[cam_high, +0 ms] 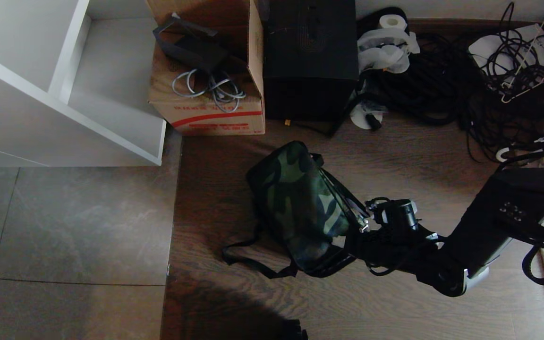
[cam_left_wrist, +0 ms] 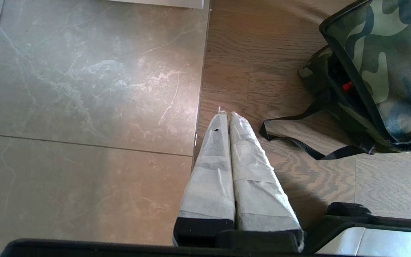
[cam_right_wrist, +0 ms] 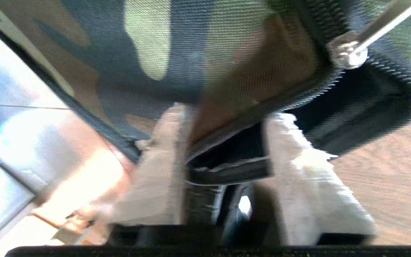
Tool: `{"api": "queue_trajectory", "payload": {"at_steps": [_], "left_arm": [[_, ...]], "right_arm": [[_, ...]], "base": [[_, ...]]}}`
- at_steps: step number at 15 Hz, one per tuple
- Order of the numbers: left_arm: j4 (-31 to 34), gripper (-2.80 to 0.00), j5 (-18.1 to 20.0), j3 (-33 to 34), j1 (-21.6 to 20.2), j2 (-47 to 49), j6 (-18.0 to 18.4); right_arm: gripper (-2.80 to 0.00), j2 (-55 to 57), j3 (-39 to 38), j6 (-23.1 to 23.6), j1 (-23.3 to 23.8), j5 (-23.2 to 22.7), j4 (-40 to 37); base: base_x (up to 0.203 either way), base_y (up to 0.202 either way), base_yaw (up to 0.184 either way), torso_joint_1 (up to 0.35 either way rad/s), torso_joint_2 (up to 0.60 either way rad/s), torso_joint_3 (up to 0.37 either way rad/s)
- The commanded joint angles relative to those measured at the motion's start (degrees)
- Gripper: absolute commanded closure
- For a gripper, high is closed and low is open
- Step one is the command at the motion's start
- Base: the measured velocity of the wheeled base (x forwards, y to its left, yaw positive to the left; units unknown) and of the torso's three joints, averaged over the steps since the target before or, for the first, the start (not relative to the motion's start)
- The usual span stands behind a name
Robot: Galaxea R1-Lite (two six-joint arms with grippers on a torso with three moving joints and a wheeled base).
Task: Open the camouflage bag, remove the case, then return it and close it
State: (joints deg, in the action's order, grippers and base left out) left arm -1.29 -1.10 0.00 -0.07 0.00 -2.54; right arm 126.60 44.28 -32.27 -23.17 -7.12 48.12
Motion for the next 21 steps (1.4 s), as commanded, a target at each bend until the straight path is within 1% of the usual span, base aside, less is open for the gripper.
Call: {"api": "queue_trajectory", "payload": {"at_steps": [1, 7, 9, 12, 15, 16, 21], "left_arm": [[0.0, 0.0, 0.0, 0.6, 0.0, 0.0, -0.1], [0.0, 0.0, 0.0, 0.6, 0.0, 0.0, 0.0], [0.0, 0.0, 0.0, 0.6, 0.0, 0.0, -0.1], [0.0, 0.0, 0.0, 0.6, 0.0, 0.0, 0.0], [0.0, 0.0, 0.0, 0.6, 0.0, 0.0, 0.0], [0.0, 0.0, 0.0, 0.6, 0.0, 0.0, 0.0], [0.0, 0.0, 0.0, 0.6, 0.0, 0.0, 0.0]], "right_arm": [[0.0, -0.5, -1.2, 2.9, 0.0, 1.9, 0.1], [0.0, -3.6, -6.9, 6.2, 1.8, 1.7, -0.2], [0.0, -4.4, -8.7, 8.6, 2.8, 1.7, -2.0], [0.0, -4.8, -9.3, 9.3, 3.7, 1.6, -2.2], [0.0, -5.0, -9.1, 12.2, 3.7, 1.5, -2.1], [-2.8, -5.6, -9.2, 13.0, 3.7, 1.4, -1.8], [-2.8, -8.4, -10.9, 13.0, 3.7, 1.3, -1.9]], "base": [[0.0, 0.0, 0.0, 0.0, 0.0, 0.0], [0.0, 0.0, 0.0, 0.0, 0.0, 0.0], [0.0, 0.0, 0.0, 0.0, 0.0, 0.0], [0.0, 0.0, 0.0, 0.0, 0.0, 0.0], [0.0, 0.0, 0.0, 0.0, 0.0, 0.0], [0.0, 0.0, 0.0, 0.0, 0.0, 0.0], [0.0, 0.0, 0.0, 0.0, 0.0, 0.0]]}}
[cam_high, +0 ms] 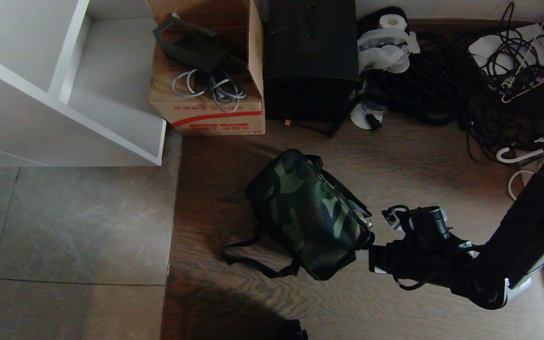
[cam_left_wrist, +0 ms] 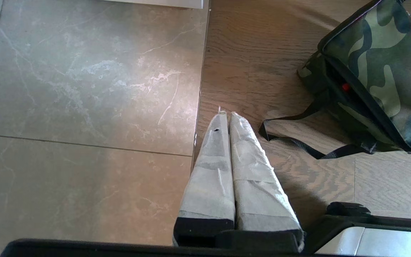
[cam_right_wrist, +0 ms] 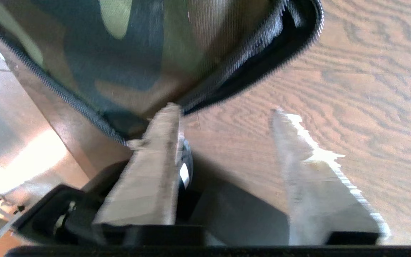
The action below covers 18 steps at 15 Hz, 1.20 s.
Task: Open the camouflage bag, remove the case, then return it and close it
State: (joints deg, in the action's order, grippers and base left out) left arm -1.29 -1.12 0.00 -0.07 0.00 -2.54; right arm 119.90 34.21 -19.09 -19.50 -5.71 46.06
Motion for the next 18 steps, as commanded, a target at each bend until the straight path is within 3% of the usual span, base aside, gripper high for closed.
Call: {"api": "queue_trajectory", "payload": {"at_steps": [1, 4, 5, 6, 11, 18], "left_arm": [[0.0, 0.0, 0.0, 0.5, 0.0, 0.0, 0.0], [0.0, 0.0, 0.0, 0.6, 0.0, 0.0, -0.1], [0.0, 0.0, 0.0, 0.6, 0.0, 0.0, -0.1], [0.0, 0.0, 0.0, 0.6, 0.0, 0.0, 0.0], [0.0, 0.0, 0.0, 0.6, 0.0, 0.0, 0.0], [0.0, 0.0, 0.0, 0.6, 0.0, 0.0, 0.0]], "right_arm": [[-2.8, -3.6, -2.2, -0.2, 0.1, -0.4, 0.0], [-2.8, -12.4, -7.8, -1.3, 2.2, -4.4, -1.5], [-0.16, -16.5, -9.5, -1.7, 3.7, -6.7, -2.6], [0.0, -20.8, -10.8, -1.9, 5.1, -8.4, -3.9], [0.0, -47.3, -16.7, -0.4, 8.4, -12.4, -20.1], [0.0, -87.9, -25.5, 10.4, 11.1, -8.2, -44.1]], "base": [[0.0, 0.0, 0.0, 0.0, 0.0, 0.0], [0.0, 0.0, 0.0, 0.0, 0.0, 0.0], [0.0, 0.0, 0.0, 0.0, 0.0, 0.0], [0.0, 0.0, 0.0, 0.0, 0.0, 0.0], [0.0, 0.0, 0.0, 0.0, 0.0, 0.0], [0.0, 0.0, 0.0, 0.0, 0.0, 0.0]]}}
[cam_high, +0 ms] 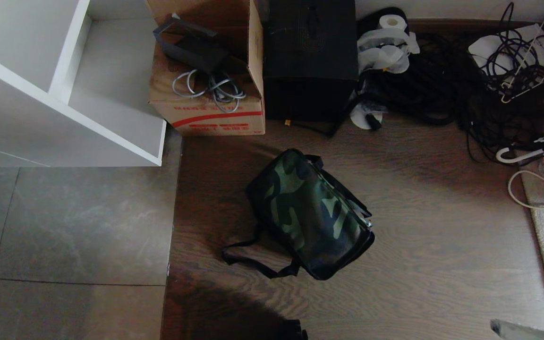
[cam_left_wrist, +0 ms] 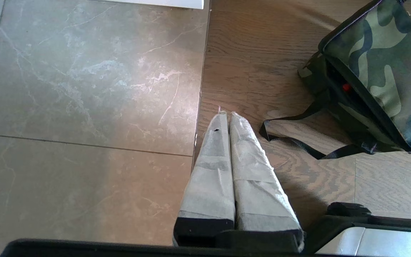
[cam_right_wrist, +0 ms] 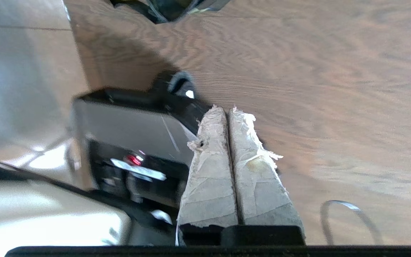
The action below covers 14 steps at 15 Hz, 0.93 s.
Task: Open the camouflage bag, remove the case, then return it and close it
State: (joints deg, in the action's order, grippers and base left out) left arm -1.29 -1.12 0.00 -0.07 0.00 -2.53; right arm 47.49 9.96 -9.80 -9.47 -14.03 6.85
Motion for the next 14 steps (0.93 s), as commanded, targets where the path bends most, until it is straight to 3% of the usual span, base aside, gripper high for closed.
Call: {"api": "queue_trajectory", "payload": {"at_steps": [1, 4, 8, 9, 10, 14], "left_arm": [[0.0, 0.0, 0.0, 0.6, 0.0, 0.0, -0.1], [0.0, 0.0, 0.0, 0.6, 0.0, 0.0, 0.0], [0.0, 0.0, 0.0, 0.6, 0.0, 0.0, -0.1], [0.0, 0.0, 0.0, 0.6, 0.0, 0.0, 0.0], [0.0, 0.0, 0.0, 0.6, 0.0, 0.0, 0.0], [0.0, 0.0, 0.0, 0.6, 0.0, 0.0, 0.0]], "right_arm": [[0.0, -21.6, -1.9, 2.4, 2.2, 0.6, -8.5], [0.0, -31.0, -4.1, 5.9, 4.9, 5.6, -14.3], [0.0, -31.5, -9.8, 6.8, 5.7, 11.4, -1.9], [0.0, -31.5, -10.0, 8.2, 5.8, 12.9, -2.5], [0.0, -31.5, -10.0, 10.7, 5.8, 13.5, -4.6], [0.0, -40.8, -10.0, 10.3, 9.1, 13.6, -6.4]], "base": [[0.0, 0.0, 0.0, 0.0, 0.0, 0.0], [0.0, 0.0, 0.0, 0.0, 0.0, 0.0], [0.0, 0.0, 0.0, 0.0, 0.0, 0.0], [0.0, 0.0, 0.0, 0.0, 0.0, 0.0], [0.0, 0.0, 0.0, 0.0, 0.0, 0.0], [0.0, 0.0, 0.0, 0.0, 0.0, 0.0]]}}
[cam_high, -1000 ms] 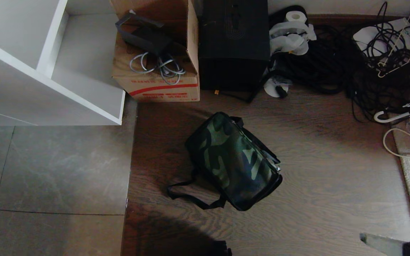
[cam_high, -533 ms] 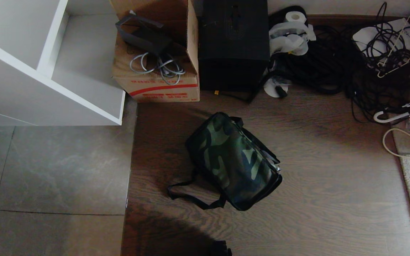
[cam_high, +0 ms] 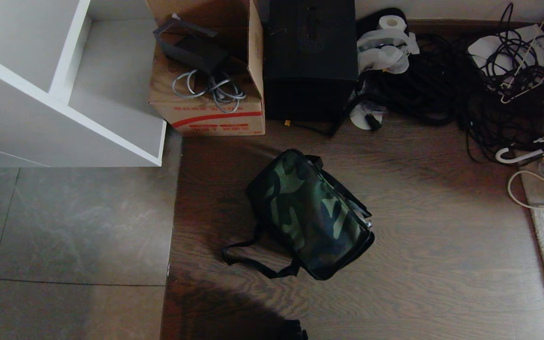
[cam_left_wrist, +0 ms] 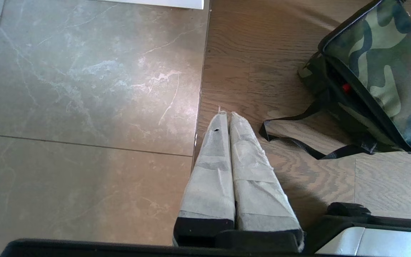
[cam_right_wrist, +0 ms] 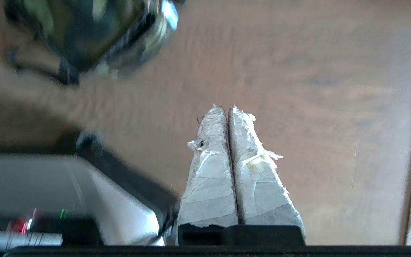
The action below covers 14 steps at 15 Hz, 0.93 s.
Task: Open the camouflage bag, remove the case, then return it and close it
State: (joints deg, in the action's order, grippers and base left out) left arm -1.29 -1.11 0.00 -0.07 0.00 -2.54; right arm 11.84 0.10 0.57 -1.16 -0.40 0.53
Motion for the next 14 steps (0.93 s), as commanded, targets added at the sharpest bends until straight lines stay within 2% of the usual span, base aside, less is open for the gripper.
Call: {"api": "queue_trajectory", "payload": {"at_steps": [1, 3, 14], "left_arm": [[0.0, 0.0, 0.0, 0.6, 0.0, 0.0, -0.1], [0.0, 0.0, 0.0, 0.6, 0.0, 0.0, 0.0], [0.0, 0.0, 0.0, 0.6, 0.0, 0.0, -0.1]], "right_arm": [[0.0, -7.7, -0.1, 0.0, 0.9, -0.1, -0.4], [0.0, -11.7, -0.1, 0.2, 1.0, -0.3, -0.6], [0.0, -11.8, -0.2, -0.4, 1.1, 0.0, -0.4]], "base": [[0.0, 0.0, 0.0, 0.0, 0.0, 0.0], [0.0, 0.0, 0.0, 0.0, 0.0, 0.0], [0.0, 0.0, 0.0, 0.0, 0.0, 0.0]]}}
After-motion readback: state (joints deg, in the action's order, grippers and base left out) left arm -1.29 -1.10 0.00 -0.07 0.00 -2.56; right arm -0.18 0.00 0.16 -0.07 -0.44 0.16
